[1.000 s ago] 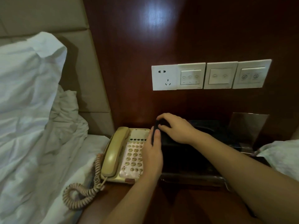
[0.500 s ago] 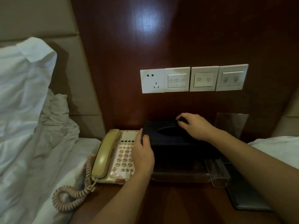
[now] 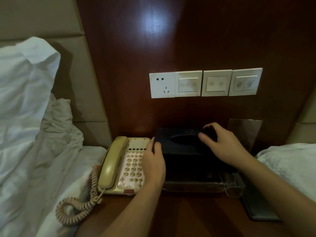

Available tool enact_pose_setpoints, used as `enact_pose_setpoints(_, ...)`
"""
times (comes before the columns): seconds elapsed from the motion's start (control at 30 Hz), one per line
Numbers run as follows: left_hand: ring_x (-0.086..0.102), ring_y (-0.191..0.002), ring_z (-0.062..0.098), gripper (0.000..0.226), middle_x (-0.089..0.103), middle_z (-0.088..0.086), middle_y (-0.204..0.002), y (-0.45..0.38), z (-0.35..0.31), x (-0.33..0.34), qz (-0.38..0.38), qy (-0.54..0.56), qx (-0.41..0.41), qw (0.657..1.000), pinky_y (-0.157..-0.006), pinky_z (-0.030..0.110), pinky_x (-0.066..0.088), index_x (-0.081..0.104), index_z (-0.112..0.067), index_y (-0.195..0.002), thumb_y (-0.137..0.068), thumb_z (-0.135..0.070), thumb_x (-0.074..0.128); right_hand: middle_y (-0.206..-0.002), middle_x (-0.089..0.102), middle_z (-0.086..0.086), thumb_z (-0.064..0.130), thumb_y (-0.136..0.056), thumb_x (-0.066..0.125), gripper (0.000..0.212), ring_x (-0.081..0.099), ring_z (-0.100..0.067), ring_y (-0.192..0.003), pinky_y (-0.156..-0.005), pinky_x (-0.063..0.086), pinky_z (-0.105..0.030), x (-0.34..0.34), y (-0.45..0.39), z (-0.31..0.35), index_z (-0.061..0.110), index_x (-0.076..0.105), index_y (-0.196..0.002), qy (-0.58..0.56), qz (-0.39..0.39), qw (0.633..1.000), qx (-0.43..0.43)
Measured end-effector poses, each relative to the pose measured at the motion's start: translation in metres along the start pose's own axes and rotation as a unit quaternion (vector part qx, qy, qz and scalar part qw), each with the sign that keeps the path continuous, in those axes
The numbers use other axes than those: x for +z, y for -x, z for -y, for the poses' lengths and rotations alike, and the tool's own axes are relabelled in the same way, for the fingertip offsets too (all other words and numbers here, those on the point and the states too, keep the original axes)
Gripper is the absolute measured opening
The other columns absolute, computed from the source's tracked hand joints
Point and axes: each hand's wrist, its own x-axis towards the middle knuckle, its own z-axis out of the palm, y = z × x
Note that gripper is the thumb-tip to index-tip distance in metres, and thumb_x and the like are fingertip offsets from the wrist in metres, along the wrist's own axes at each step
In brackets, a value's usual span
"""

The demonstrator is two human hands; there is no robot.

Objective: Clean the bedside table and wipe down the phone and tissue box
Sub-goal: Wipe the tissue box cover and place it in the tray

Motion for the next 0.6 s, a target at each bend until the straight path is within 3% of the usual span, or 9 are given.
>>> enact_pose_setpoints(0.1,0.052,-0.123,0.007,0.041,0.061,-0.009,-0.137,0.000,0.000,0.001,0.017,-0.023,0.008,1.000,-0.111,0.031,0.038,0.056,-0.027,-0.144,-0.106,-0.038,0.043,-0.104,0.063,0.007,0.035,-0.097,0.059,0.029,0.062,-0.012,-0.095,-0.082,0.050,-0.029,0.022,-0.034,0.038,0.019,0.058,-0.120,-0.110,-0.080,0.990,-0.023)
enact_pose_setpoints(0.2,0.049,-0.132,0.012,0.043,0.056,-0.008,-0.144,0.000,0.001,0.002,0.015,-0.064,0.022,0.998,-0.109,0.029,0.033,0.051,-0.026,-0.147,-0.108,-0.037,0.039,-0.114,0.067,-0.001,0.037,-0.095,0.063,0.031,0.064,-0.020,-0.102,-0.086,0.051,-0.033,0.071,-0.072,0.066,0.019,0.061,-0.119,-0.019,0.023,0.997,-0.074)
enact_pose_setpoints(0.27,0.046,-0.136,0.011,0.044,0.052,-0.008,-0.149,0.000,0.002,0.002,0.018,-0.068,0.022,0.997,-0.110,0.030,0.032,0.048,-0.027,-0.149,-0.108,-0.038,0.038,-0.129,0.063,-0.004,0.042,-0.094,0.063,0.046,0.060,-0.025,-0.118,-0.097,0.049,-0.039,0.091,-0.090,0.064,0.017,0.057,-0.132,0.063,0.095,0.992,-0.053)
enact_pose_setpoints(0.3,0.046,-0.135,0.010,0.044,0.052,-0.008,-0.149,-0.001,0.003,0.003,0.018,-0.065,0.021,0.998,-0.111,0.030,0.033,0.048,-0.028,-0.150,-0.108,-0.038,0.037,-0.135,0.060,-0.006,0.043,-0.094,0.063,0.054,0.056,-0.027,-0.125,-0.102,0.047,-0.040,0.091,-0.098,0.060,0.016,0.052,-0.139,0.073,0.096,0.992,-0.029)
enact_pose_setpoints(0.37,0.046,-0.135,0.010,0.045,0.052,-0.009,-0.149,-0.003,0.004,0.004,0.012,-0.063,0.028,0.998,-0.113,0.031,0.034,0.049,-0.028,-0.150,-0.108,-0.037,0.038,-0.138,0.057,-0.010,0.039,-0.095,0.061,0.057,0.054,-0.031,-0.126,-0.102,0.047,-0.040,0.082,-0.106,0.047,0.012,0.047,-0.143,0.079,0.038,0.996,0.025)
enact_pose_setpoints(0.43,0.046,-0.135,0.010,0.045,0.052,-0.009,-0.150,-0.003,0.005,0.005,0.009,-0.068,0.033,0.997,-0.112,0.030,0.034,0.048,-0.027,-0.150,-0.108,-0.036,0.037,-0.123,0.063,-0.013,0.032,-0.098,0.057,0.041,0.060,-0.031,-0.110,-0.087,0.050,-0.038,0.075,-0.104,0.033,0.009,0.054,-0.131,0.103,-0.036,0.993,0.052)
enact_pose_setpoints(0.5,0.046,-0.136,0.010,0.045,0.051,-0.009,-0.151,-0.004,0.005,0.004,0.008,-0.071,0.035,0.997,-0.112,0.031,0.034,0.048,-0.027,-0.151,-0.108,-0.037,0.037,-0.113,0.065,-0.010,0.029,-0.100,0.055,0.028,0.062,-0.028,-0.101,-0.081,0.048,-0.036,0.072,-0.093,0.032,0.010,0.058,-0.120,0.101,-0.080,0.992,0.004)
enact_pose_setpoints(0.6,0.048,-0.130,0.006,0.044,0.052,-0.010,-0.150,-0.004,0.008,0.001,0.011,-0.059,0.049,0.997,-0.107,0.028,0.036,0.047,-0.032,-0.151,-0.108,-0.037,0.038,-0.104,0.066,-0.002,0.038,-0.101,0.052,0.025,0.064,-0.022,-0.094,-0.080,0.052,-0.037,0.051,-0.065,0.038,0.018,0.058,-0.115,0.048,-0.148,0.987,-0.042)
